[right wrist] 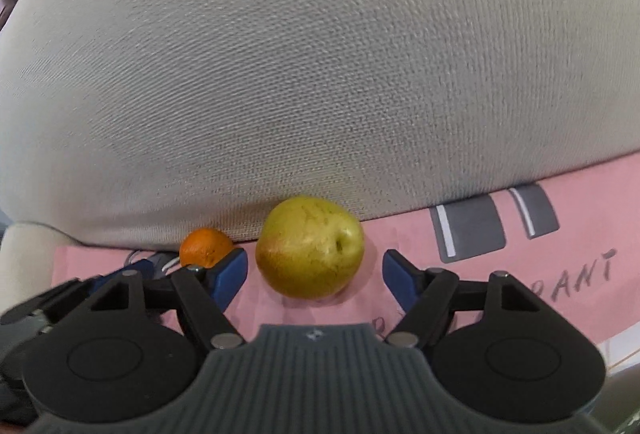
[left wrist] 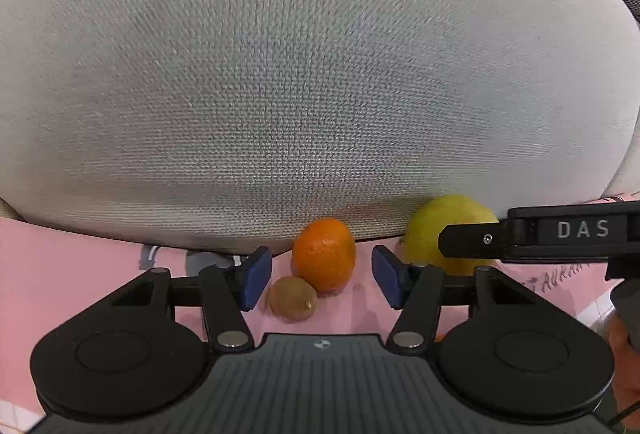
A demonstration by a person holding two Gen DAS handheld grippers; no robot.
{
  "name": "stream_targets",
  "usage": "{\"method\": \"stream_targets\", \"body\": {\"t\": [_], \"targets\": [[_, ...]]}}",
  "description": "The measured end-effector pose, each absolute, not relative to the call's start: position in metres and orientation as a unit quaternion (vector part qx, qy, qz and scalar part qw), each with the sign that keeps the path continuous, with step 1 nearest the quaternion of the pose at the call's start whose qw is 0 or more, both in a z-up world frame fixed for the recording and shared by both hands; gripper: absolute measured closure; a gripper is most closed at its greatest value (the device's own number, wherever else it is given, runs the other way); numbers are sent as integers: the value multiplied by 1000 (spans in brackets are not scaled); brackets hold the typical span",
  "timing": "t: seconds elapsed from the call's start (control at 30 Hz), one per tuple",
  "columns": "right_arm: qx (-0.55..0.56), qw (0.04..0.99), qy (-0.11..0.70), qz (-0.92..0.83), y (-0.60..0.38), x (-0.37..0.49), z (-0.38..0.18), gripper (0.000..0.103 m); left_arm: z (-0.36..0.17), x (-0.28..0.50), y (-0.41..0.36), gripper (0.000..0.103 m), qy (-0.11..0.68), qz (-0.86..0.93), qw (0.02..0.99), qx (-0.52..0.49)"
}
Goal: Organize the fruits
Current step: 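Close the left tool on the mandarin while the right tool grasps the pear, then carry the mandarin in the left tool and pear in the right tool over the colander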
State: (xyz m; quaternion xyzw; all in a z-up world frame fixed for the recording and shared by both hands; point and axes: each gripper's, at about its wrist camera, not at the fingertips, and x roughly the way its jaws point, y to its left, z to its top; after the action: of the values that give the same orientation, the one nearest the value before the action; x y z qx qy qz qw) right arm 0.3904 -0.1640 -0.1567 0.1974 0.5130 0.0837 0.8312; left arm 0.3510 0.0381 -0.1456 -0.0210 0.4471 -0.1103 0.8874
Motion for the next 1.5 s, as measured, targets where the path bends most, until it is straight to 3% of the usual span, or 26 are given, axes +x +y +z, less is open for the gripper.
{"method": "stream_targets", "body": {"t": [0.47, 0.7, 1.1, 1.5], "targets": [[228, 813, 530, 81, -145, 406, -190, 38, -171, 372, 31, 57, 465, -127, 875, -35], [220, 816, 528, 79, -134, 414, -195, 40, -173, 371, 28, 59, 466, -127, 875, -40], [225, 823, 516, 79, -134, 395, -164, 40, -129, 346, 40, 59, 449, -113, 886, -12], [240, 838, 473, 129, -160, 318, -95, 40, -56, 272, 30, 59, 427, -89, 900, -5]]}}
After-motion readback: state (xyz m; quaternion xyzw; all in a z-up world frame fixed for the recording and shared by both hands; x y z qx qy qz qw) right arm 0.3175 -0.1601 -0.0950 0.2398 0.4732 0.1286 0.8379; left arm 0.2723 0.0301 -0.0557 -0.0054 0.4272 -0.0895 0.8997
